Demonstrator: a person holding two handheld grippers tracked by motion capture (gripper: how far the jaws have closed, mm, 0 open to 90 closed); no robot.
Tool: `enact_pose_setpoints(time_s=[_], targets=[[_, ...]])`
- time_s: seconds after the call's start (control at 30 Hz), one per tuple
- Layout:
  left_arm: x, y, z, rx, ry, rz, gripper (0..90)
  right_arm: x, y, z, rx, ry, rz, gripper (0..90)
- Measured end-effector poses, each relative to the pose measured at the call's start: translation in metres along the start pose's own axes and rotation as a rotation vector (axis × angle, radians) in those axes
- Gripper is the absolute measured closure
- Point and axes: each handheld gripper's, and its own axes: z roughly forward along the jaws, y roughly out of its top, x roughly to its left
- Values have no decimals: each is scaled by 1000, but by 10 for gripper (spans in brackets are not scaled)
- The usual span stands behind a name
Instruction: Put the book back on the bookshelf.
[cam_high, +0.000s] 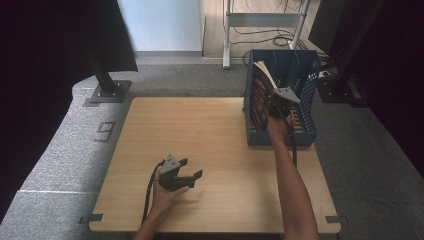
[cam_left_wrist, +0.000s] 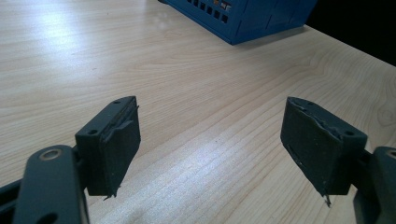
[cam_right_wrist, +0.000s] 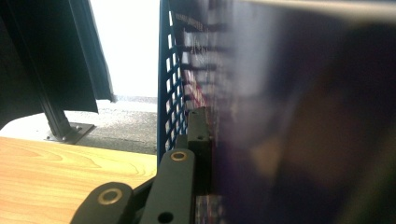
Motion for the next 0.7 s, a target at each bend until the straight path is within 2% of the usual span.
enact_pose_setpoints(time_s=[0.23, 0.43, 0.53, 0.63, 0.7], targets=[[0, 0, 0, 1, 2, -1, 199, 1, 0, 0, 2, 11, -4, 788], [1, 0, -1, -3, 3, -4, 199, -1, 2, 1, 6, 31, 0, 730], [1, 0, -1, -3, 4, -4, 199, 0, 3, 4, 14, 32, -3, 753], [2, 0, -1, -3, 5, -5, 199, 0, 3, 6, 18, 19, -11, 808], [2, 0, -1, -3, 6, -6, 199, 1, 3, 6, 14, 7, -15, 814]])
